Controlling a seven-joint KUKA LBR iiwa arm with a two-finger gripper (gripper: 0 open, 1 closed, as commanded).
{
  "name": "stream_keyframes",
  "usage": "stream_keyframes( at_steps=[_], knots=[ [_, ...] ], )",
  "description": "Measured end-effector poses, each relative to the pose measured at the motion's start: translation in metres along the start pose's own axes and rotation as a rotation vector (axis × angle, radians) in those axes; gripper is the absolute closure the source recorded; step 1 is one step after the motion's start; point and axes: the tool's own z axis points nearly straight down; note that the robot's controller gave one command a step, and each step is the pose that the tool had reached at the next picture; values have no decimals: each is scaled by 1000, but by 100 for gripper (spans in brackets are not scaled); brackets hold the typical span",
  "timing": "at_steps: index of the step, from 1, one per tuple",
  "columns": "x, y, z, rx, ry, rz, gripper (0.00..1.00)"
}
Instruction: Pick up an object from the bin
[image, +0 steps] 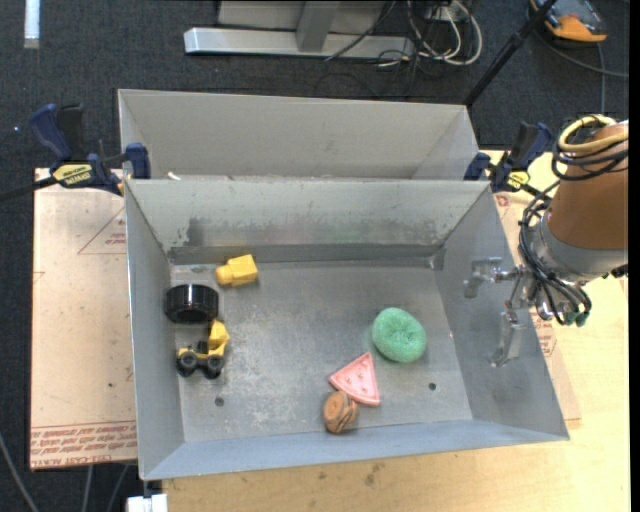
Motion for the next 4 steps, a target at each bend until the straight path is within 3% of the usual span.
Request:
stream_keyframes(
  at_steps=[1,2,3,4],
  knots=[
    [-2,1,-5,1,-8,-4,0],
    [-6,58,70,1,-12,28,0],
    [-2,78,86,0,-3,-2,0],
    [-3,84,73,0,-9,228,0]
  ],
)
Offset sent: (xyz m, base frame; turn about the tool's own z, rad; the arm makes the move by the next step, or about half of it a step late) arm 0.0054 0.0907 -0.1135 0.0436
